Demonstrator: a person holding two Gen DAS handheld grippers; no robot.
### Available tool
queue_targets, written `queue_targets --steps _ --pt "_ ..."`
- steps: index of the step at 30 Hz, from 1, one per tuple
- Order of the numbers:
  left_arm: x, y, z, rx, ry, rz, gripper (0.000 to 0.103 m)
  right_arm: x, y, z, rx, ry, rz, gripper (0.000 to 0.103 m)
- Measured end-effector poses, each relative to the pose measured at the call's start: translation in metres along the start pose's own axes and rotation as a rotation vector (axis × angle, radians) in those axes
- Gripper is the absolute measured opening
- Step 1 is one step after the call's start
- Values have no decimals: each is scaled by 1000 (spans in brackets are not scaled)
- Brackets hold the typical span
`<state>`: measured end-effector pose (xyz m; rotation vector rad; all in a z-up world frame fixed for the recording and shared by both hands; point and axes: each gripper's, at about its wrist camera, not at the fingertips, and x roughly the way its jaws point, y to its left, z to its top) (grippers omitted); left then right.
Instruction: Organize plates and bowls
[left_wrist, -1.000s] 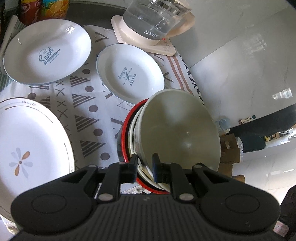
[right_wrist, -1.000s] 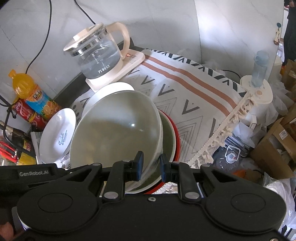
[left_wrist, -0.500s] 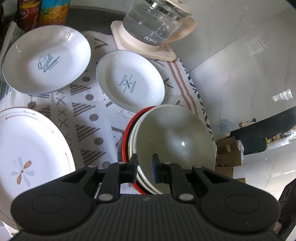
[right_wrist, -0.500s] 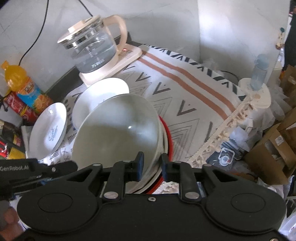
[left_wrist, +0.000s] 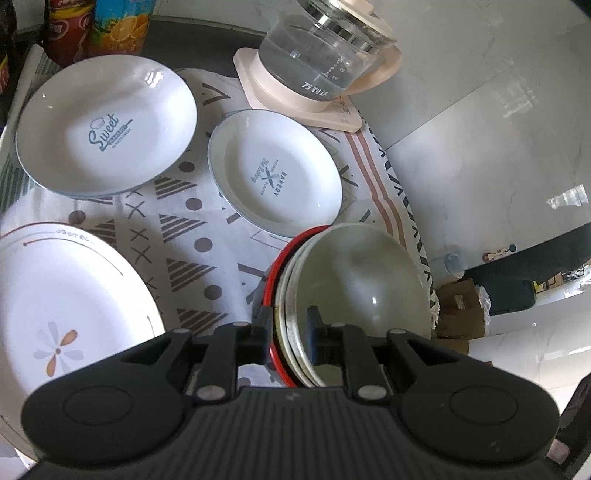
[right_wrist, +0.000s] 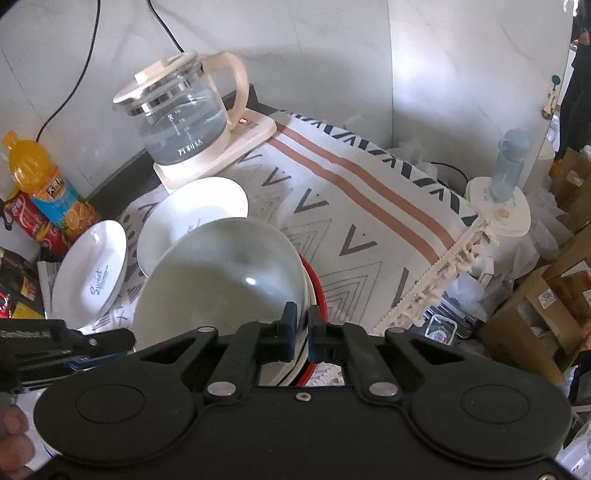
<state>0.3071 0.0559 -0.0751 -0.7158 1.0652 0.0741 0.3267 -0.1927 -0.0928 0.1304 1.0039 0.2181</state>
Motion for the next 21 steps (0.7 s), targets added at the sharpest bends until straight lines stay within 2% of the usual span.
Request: queue_targets --steps 1,3,4,5,6,9,11,13,21 --pt "-2 0 0 3 1 2 17 1 0 0 0 8 -2 8" --pt "-5 2 1 12 2 8 27 -3 2 1 -3 6 -9 14" --pt "-8 2 1 17 -2 17 32 -9 4 2 -8 -7 2 28" --pt "-12 4 1 26 -14 27 42 -14 6 4 -18 -22 16 36" --pt "-16 5 0 32 -25 37 52 -20 11 6 -33 -40 25 49" --pt "-29 10 -2 50 -58 60 66 -29 23 11 -72 -50 74 53" --pt "-37 16 -4 62 -71 68 70 -31 33 12 -90 -42 111 55" --pt "-44 22 -6 60 -79 79 72 -33 45 10 -121 -37 137 62" --pt "-67 55 -14 18 -106 147 82 -35 88 -3 -233 0 243 78"
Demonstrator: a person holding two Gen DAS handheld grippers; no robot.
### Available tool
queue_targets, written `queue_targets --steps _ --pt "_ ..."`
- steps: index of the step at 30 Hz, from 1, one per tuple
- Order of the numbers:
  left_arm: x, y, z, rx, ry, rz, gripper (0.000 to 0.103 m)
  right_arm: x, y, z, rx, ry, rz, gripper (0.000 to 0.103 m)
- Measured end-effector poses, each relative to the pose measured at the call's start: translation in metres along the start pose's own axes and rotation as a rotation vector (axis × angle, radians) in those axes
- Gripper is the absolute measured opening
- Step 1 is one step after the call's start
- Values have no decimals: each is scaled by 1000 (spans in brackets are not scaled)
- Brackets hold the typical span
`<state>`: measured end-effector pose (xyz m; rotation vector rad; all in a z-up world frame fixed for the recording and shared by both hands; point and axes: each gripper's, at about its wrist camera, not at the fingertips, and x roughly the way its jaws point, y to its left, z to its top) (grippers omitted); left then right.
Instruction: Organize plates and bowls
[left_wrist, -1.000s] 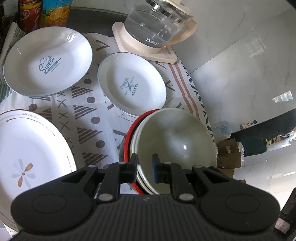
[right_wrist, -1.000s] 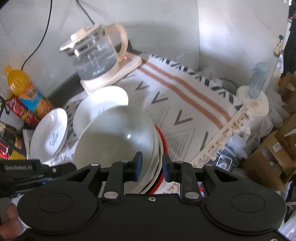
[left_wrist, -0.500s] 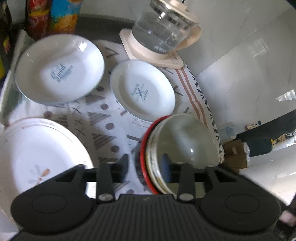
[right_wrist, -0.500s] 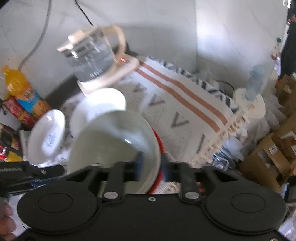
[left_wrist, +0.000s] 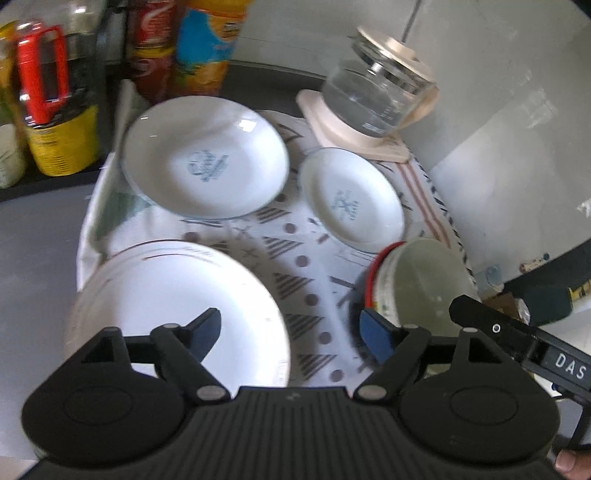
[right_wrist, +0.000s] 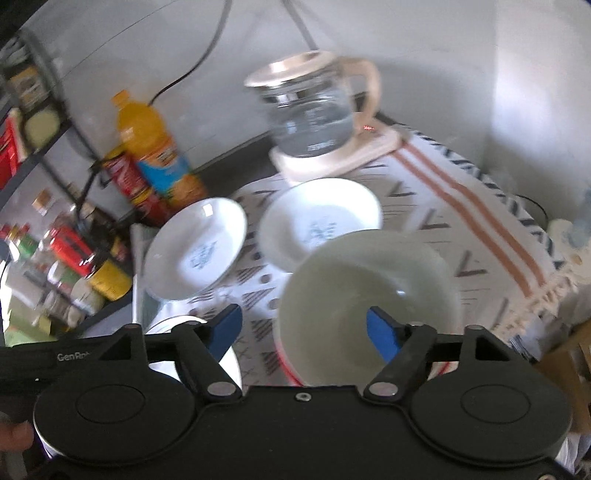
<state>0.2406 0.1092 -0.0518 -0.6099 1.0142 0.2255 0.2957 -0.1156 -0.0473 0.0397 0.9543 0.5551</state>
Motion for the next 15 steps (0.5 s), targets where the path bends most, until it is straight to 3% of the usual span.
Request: queue_targets --steps 15 --pt "-27 60 -14 -99 -32 101 84 25 56 -8 -153 81 108 88"
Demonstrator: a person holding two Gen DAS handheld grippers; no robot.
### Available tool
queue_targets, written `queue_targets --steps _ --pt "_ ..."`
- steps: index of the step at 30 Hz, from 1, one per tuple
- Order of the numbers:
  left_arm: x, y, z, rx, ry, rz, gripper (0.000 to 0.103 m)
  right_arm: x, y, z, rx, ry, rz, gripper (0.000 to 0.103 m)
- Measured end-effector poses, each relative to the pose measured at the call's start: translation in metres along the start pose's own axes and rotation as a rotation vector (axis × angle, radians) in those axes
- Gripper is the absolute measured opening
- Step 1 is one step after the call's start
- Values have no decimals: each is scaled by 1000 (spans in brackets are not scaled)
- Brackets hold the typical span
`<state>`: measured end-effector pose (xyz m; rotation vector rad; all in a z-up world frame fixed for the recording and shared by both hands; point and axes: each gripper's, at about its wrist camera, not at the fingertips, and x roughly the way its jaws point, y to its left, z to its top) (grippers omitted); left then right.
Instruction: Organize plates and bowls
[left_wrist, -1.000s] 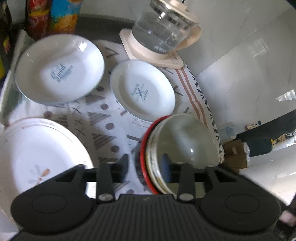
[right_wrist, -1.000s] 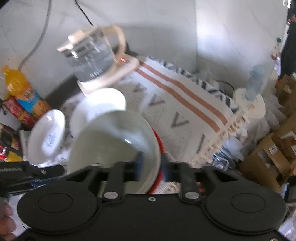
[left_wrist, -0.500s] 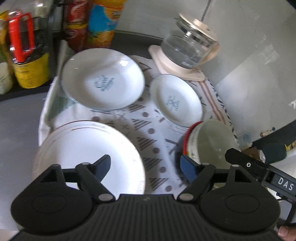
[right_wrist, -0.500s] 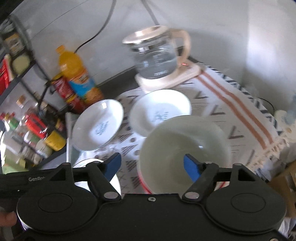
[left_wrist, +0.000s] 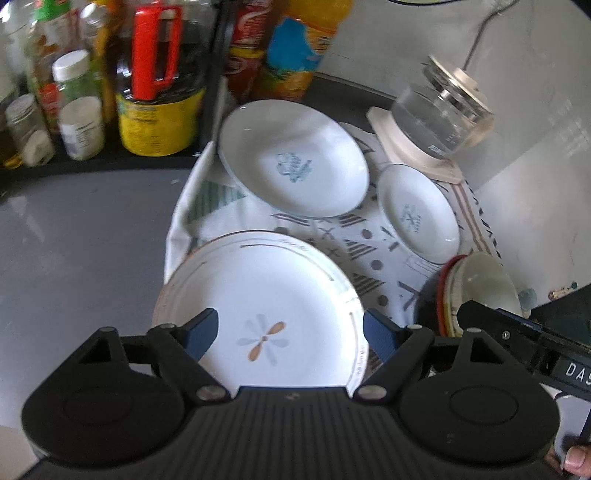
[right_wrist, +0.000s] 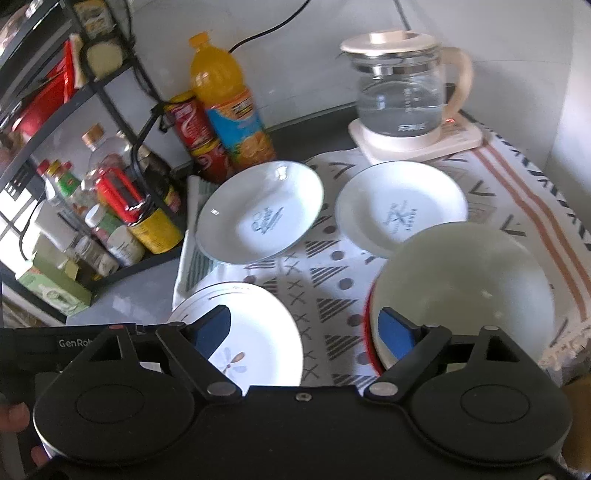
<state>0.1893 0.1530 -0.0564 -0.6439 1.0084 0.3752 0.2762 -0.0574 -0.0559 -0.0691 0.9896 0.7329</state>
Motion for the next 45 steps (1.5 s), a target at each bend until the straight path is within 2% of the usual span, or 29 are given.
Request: queue_targets --steps 11,21,25,29,31,37,45 --pt "-13 28 4 -52 -32 24 84 14 19 1 -17 22 11 88" --pt "-12 56 20 -178 -95 3 84 35 25 16 -4 -8 -5 86" --pt "-5 64 32 -246 -118 4 81 54 24 22 25 4 -11 76" --pt "6 69 47 -290 -141 -2 81 72 24 28 60 4 -7 72" --pt "13 70 54 -307 -150 -8 80 81 23 32 83 12 1 65" --pt "40 72 71 -358 -148 -27 71 105 17 39 157 23 -4 58" --pt "83 75 84 -414 -128 -59 50 143 7 46 236 49 -11 42"
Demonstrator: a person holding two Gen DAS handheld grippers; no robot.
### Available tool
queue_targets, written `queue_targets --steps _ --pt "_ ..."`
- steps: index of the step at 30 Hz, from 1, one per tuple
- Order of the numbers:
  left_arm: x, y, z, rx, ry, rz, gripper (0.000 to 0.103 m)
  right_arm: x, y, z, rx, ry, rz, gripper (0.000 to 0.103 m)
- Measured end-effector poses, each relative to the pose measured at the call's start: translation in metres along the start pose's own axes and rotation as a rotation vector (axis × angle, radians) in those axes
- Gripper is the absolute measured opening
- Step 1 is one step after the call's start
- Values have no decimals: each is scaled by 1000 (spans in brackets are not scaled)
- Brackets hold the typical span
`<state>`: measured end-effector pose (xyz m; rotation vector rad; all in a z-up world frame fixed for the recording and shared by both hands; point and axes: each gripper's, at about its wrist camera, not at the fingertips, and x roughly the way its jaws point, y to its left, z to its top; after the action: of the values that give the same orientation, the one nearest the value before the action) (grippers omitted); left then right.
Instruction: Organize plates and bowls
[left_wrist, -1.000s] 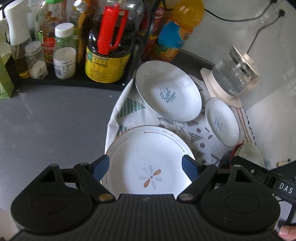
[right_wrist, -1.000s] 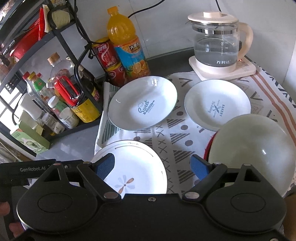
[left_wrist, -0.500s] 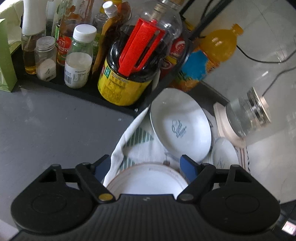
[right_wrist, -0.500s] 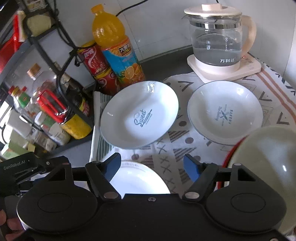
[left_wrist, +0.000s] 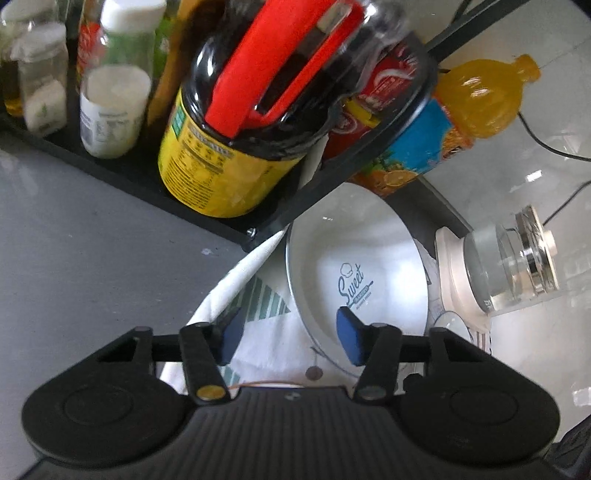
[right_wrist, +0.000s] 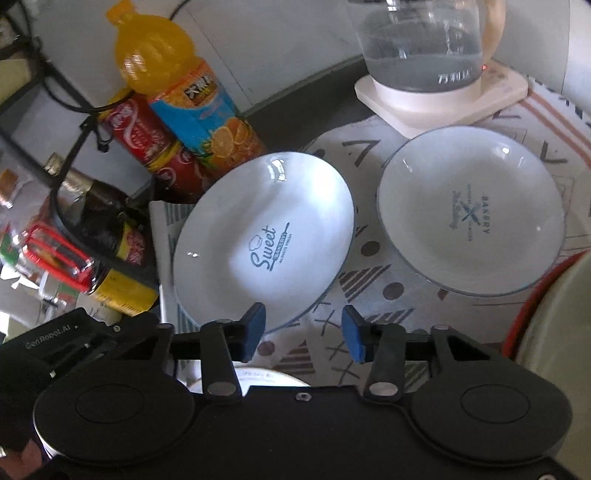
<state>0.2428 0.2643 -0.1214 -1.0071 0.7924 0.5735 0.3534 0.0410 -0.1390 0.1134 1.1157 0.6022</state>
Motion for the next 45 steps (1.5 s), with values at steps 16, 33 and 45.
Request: queue_targets --steps 16,33,45 --pt "62 7 5 -100 27 33 22 56 -7 24 107 55 -60 24" --pt "69 1 6 -107 8 -7 4 60 -9 24 94 -4 -56 15" --pt "42 2 -4 -78 19 -33 7 29 -5 15 33 -71 -41 12"
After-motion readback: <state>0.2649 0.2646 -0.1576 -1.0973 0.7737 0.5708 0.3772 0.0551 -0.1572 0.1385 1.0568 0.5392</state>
